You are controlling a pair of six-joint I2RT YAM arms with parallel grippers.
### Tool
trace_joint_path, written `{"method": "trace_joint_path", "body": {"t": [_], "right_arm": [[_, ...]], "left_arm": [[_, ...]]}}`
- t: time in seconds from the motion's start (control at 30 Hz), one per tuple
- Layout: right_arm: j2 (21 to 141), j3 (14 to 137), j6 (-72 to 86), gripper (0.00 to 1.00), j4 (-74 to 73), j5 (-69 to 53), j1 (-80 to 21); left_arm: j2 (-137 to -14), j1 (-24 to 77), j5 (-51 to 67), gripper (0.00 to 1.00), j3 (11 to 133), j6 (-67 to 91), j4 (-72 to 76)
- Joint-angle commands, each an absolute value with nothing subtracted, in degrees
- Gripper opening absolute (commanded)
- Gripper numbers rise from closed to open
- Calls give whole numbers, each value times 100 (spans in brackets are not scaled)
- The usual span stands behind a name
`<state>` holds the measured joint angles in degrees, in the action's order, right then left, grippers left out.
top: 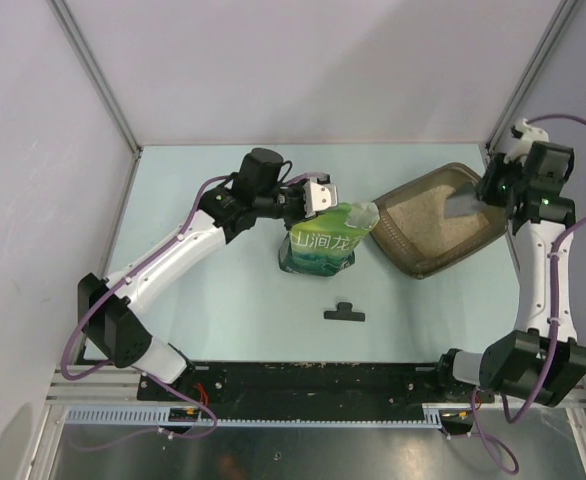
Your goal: Fill the litter box with clean litter
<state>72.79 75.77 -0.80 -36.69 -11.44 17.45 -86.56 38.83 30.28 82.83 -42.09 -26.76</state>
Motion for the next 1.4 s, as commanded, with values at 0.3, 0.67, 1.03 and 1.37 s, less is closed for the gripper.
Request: {"method": "trace_joint_path", "body": {"t": [0.3,0.67,1.03,1.37], "right_arm": [[7391,9438,-193,0,-3848,-4429,45],[7813,10028,-1985,0,-5343,-4553,-413],[8401,9809,-1825,0,-5011,-2816,-1669],[8859,9774,1554,0,-4737,-785,-2100]], "left_arm": [[-8367,3850,2849,0,8288,-4149,-2435],[-8367,3814,2602,0,8288,-4061,-2400],[-8236,3814,2874,0,8297,-3876,-2399],[-8042,3823,2681,0,7893,-2972,-1855]]}}
